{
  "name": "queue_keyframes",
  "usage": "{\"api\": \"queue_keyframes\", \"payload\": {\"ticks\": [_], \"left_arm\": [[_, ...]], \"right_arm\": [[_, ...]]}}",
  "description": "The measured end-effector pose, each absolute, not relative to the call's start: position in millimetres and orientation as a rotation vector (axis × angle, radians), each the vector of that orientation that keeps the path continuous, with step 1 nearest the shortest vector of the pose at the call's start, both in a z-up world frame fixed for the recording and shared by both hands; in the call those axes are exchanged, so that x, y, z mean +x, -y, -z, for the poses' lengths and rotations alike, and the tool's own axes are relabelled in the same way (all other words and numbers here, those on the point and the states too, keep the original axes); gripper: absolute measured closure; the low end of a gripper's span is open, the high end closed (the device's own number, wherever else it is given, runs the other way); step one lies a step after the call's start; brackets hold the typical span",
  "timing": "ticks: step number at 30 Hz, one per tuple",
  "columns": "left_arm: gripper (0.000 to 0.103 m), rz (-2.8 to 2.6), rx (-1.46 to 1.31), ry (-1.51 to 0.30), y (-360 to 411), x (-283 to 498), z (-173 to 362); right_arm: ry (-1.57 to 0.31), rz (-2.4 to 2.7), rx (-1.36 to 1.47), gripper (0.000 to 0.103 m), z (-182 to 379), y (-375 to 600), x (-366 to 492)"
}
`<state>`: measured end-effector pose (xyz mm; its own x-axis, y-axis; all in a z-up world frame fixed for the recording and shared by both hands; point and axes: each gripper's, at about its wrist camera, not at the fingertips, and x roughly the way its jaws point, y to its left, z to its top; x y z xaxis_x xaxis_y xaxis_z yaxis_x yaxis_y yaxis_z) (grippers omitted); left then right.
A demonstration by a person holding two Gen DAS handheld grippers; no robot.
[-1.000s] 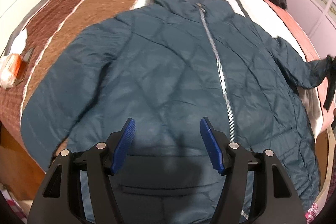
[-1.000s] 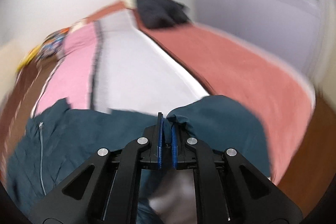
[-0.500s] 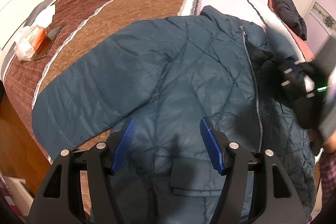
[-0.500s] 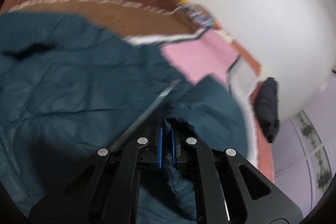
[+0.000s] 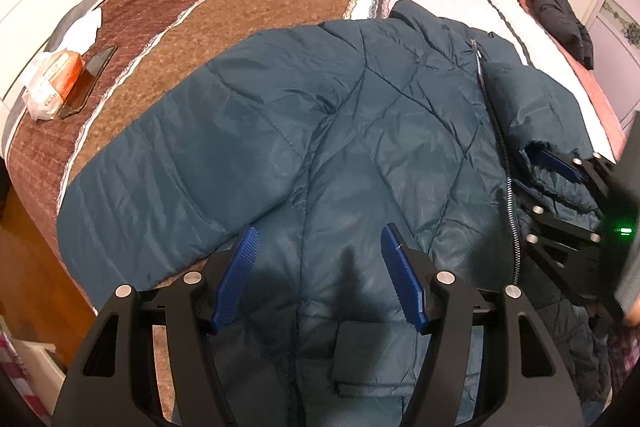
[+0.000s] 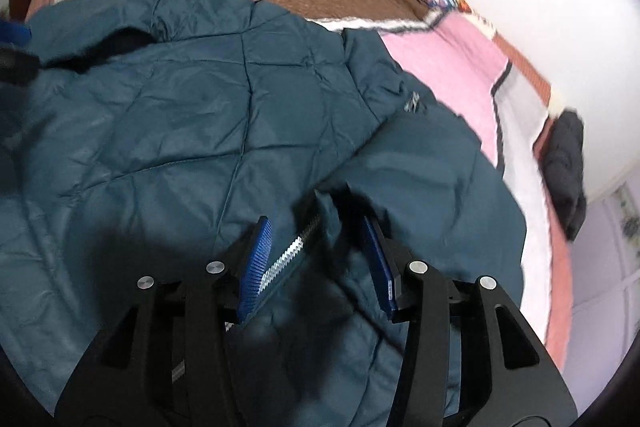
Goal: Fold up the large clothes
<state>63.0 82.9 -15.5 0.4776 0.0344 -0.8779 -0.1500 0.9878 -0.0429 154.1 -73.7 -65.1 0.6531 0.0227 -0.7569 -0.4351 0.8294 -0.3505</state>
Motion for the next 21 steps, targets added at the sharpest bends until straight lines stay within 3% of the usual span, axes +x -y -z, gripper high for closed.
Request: {"api": "queue_keyframes", "payload": {"ticks": [13, 21], "left_arm": [[0.039, -0.12, -0.041, -1.035, -57.6, 57.2, 7.7], [0.039, -0.013, 0.021, -1.002, -24.1, 64.0, -3.3]], "right_arm": [[-0.853, -0.292, -0.249, 0.056, 11.5, 113.7, 122.8], [-0.884, -0.175, 0.091, 0.056, -18.6, 191.7, 122.4]]}}
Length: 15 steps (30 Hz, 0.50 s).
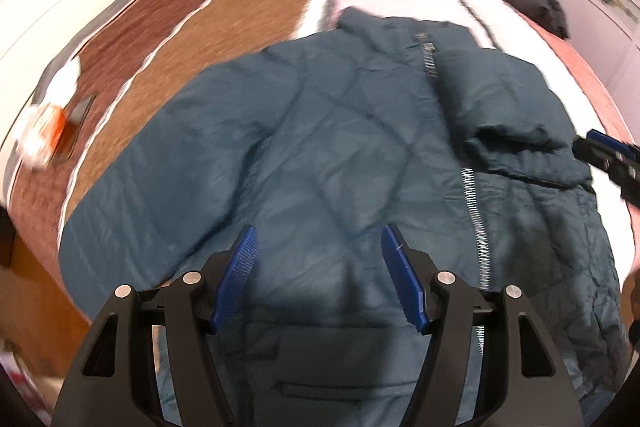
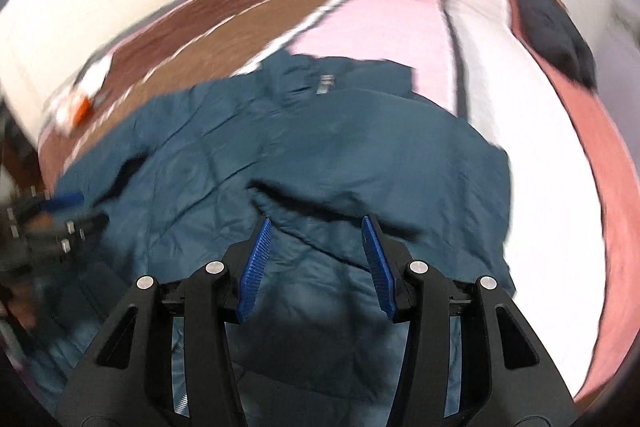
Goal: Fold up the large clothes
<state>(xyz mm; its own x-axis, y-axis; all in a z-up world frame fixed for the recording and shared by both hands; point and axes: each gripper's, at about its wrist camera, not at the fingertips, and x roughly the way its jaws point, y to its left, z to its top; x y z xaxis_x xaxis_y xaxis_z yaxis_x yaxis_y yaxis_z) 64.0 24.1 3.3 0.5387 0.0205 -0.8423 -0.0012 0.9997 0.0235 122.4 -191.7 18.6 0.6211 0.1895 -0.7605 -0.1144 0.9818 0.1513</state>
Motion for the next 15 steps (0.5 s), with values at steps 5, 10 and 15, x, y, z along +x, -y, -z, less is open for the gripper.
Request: {"api": "queue_keyframes", "payload": {"ticks": [5, 10, 15], "left_arm": [[0.038, 0.123, 0.081, -0.969, 18.3, 72.3, -14.8], [0.038, 0.246, 0.199, -0.905, 70.2, 82.5, -25.9], [0.037, 0.365, 0.371, -0.826, 126.9, 93.1, -25.5]], "right_arm": [[-0.904, -0.074, 0.304, 0.056, -21.4, 251.2, 126.7], [-0.919, -0.054, 0.453, 0.056, -14.5, 284.8, 124.8], [-0.921, -0.04, 0.462, 0.056, -7.0, 298.5, 114.3]]}}
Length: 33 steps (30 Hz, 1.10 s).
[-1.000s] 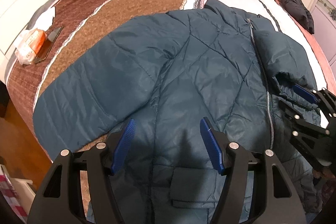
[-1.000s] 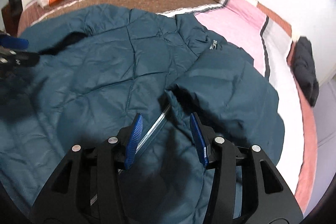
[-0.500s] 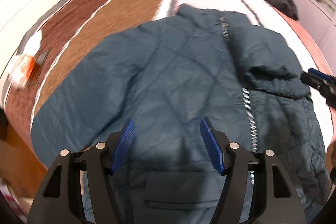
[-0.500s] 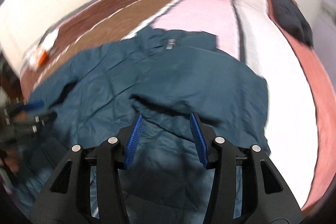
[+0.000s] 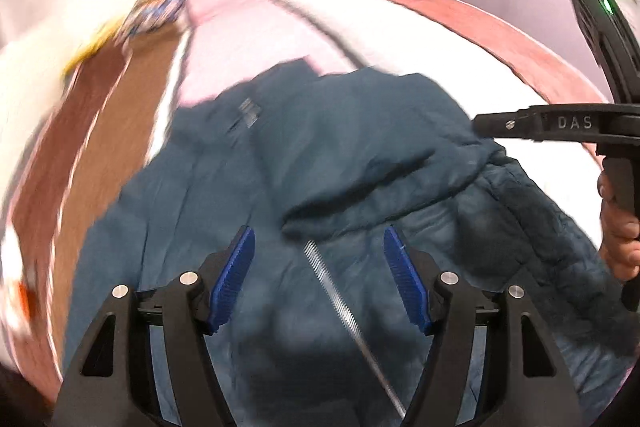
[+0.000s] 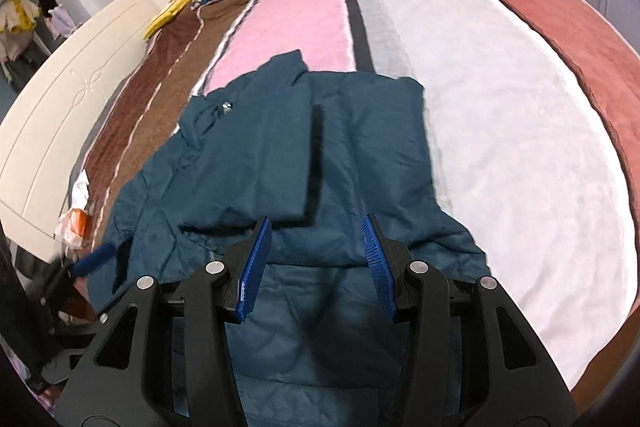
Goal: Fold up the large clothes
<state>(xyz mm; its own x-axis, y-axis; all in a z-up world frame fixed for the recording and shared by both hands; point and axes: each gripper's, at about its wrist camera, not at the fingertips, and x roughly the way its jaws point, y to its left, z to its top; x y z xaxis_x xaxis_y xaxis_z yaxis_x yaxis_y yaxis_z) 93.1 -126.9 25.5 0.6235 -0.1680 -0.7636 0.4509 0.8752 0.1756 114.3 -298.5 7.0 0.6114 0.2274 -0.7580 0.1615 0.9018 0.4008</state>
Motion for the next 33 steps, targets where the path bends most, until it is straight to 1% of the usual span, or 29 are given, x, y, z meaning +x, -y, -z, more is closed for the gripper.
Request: {"api": "queue_keyframes", "payload": {"ticks": [5, 11, 15, 16, 17, 18, 20, 21, 23, 28, 29, 31, 32, 33], "left_arm": [[0.036, 0.408, 0.585, -0.736, 177.7, 102.9, -11.3], [0.036, 0.466, 0.717, -0.694, 213.3, 113.0, 7.0], [0.037, 0.45, 0.721, -0.704, 223.9, 131.9, 17.6], [0.044, 0.434, 0.706, -0.704, 224.0, 137.6, 18.1], [0.058, 0.423, 0.692, -0.704, 223.3, 140.5, 18.1], [0.063, 0.424, 0.66, -0.724, 220.9, 147.3, 17.8], [0.092, 0.397, 0.584, -0.748, 213.5, 155.6, 14.2], [0.099, 0.374, 0.558, -0.748, 209.2, 156.9, 12.8], [0.103, 0.329, 0.486, -0.753, 196.4, 163.6, 5.2], [0.103, 0.25, 0.206, -0.772, 135.4, 173.7, -26.1], [0.103, 0.283, 0.172, -0.779, 128.2, 172.6, -29.9], [0.102, 0.306, 0.185, -0.795, 126.8, 169.4, -30.5], [0.093, 0.311, 0.199, -0.794, 126.3, 165.6, -31.0], [0.086, 0.329, 0.217, -0.795, 125.1, 159.5, -31.0]], "right_arm": [[-0.927, -0.031, 0.515, 0.055, 3.9, 319.3, 100.2], [-0.934, -0.025, 0.553, 0.055, 13.2, 335.8, 87.2], [-0.938, -0.024, 0.565, 0.055, 17.5, 340.0, 85.1], [-0.939, -0.023, 0.567, 0.055, 18.8, 340.6, 84.4], [-0.941, -0.024, 0.57, 0.055, 19.8, 340.8, 85.2], [-0.945, -0.025, 0.573, 0.055, 21.3, 340.5, 84.8], [-0.954, -0.029, 0.575, 0.055, 24.2, 339.0, 84.2], [-0.959, -0.031, 0.574, 0.055, 25.7, 337.4, 84.6], [-0.968, -0.036, 0.567, 0.055, 26.9, 333.0, 86.2], [-0.977, -0.071, 0.565, 0.055, 29.6, 320.7, 87.3], [-0.975, -0.088, 0.582, 0.055, 29.8, 318.0, 89.8], [-0.972, -0.138, 0.638, 0.055, 28.8, 314.5, 98.6], [-0.968, -0.185, 0.693, 0.055, 29.9, 312.1, 106.0], [-0.97, -0.223, 0.74, 0.055, 31.9, 310.2, 114.0]]}}
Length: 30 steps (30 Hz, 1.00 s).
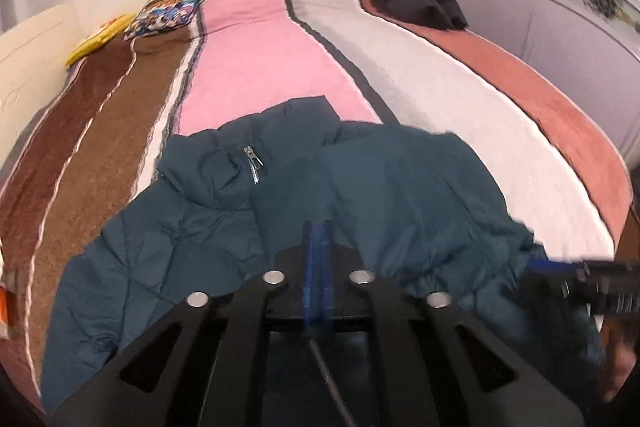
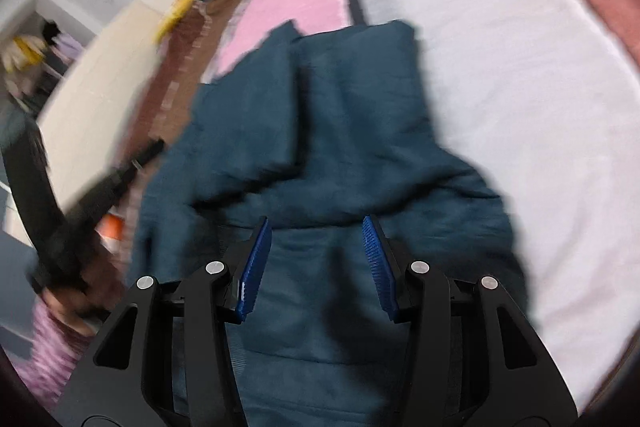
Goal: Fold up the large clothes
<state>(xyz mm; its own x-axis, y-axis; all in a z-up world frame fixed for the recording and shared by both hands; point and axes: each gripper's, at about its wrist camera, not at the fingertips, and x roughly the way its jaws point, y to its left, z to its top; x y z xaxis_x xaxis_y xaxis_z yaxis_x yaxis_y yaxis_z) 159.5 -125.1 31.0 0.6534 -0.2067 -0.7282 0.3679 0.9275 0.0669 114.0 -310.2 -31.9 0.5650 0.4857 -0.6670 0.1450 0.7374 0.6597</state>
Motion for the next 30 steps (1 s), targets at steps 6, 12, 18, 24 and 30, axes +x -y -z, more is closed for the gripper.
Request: {"api": "queue_keyframes", "payload": {"ticks": [6, 12, 18, 24, 30], "left_arm": [[0.059, 0.322, 0.242, -0.788, 103.3, 124.6, -25.0], [0.058, 0.278, 0.211, -0.816, 67.4, 102.5, -15.8], [0.057, 0.219, 0.15, -0.829, 23.0, 83.8, -12.4], [0.057, 0.134, 0.072, -0.818, -27.8, 68.8, -14.4], [0.057, 0.033, -0.005, -0.805, -73.4, 62.9, -17.7]], "right_arm": [[-1.016, -0.294, 1.01, 0.055, 57.4, 295.7, 161.6], [-1.028, -0.183, 1.102, 0.056, 69.0, 287.4, 186.4], [-0.938, -0.064, 0.789, 0.09, 26.8, 265.3, 200.7], [-0.828, -0.233, 0.46, 0.092, -29.5, 191.0, 210.0], [-0.863, -0.467, 0.229, 0.092, -34.9, 84.3, 214.6]]}}
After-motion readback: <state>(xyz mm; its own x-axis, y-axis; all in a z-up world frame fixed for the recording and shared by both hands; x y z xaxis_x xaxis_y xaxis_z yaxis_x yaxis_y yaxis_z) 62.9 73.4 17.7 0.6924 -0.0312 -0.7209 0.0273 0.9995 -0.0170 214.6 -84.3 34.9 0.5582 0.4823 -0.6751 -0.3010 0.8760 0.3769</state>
